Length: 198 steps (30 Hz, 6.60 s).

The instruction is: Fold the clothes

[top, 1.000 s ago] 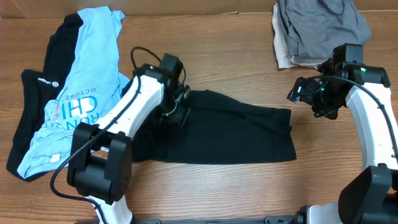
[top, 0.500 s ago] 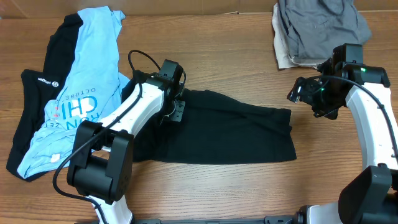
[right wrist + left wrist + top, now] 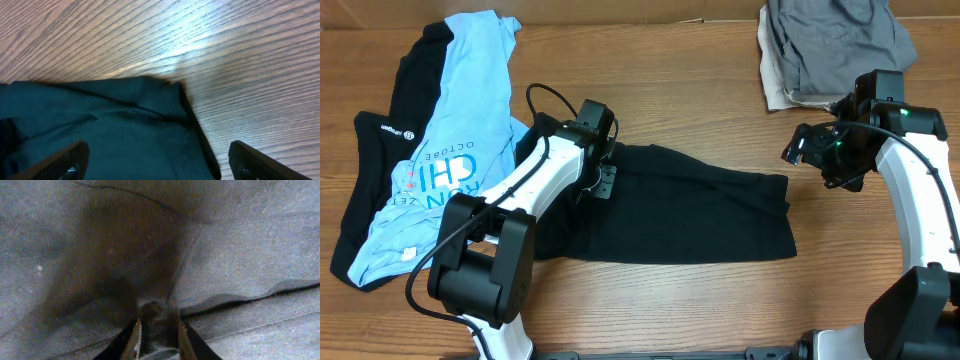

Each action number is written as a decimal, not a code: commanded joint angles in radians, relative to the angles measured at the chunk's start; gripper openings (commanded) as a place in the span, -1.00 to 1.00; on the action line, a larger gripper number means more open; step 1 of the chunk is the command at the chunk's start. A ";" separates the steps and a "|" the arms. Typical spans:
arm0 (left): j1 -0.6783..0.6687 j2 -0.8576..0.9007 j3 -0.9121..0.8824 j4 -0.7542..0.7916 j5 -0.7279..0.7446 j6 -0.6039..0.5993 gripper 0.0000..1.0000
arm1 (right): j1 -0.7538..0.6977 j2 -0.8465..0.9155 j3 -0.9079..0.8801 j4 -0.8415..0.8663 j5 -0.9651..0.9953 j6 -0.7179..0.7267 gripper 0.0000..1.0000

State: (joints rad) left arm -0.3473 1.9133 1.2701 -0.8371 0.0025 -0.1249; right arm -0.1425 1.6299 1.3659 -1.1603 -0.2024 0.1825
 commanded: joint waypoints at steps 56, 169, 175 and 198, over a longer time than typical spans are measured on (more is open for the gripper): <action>-0.025 0.022 -0.027 -0.443 -0.010 -0.019 0.41 | 0.005 0.011 -0.205 0.087 -0.055 -0.040 0.76; 0.172 0.022 0.481 -0.298 -0.005 0.050 1.00 | -0.261 0.160 -0.176 0.131 -0.004 -0.056 -0.92; 0.189 0.022 0.481 -0.287 -0.005 0.050 1.00 | -0.333 0.160 -0.043 0.013 -0.046 -0.114 -0.92; 0.198 0.022 0.481 -0.279 -0.006 0.051 1.00 | 0.282 0.160 -0.018 -0.009 -0.132 -0.007 -0.92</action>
State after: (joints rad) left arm -0.1543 1.9415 1.7290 -1.1206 -0.0116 -0.0967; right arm 0.0795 1.7927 1.3277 -1.1992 -0.3157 0.1135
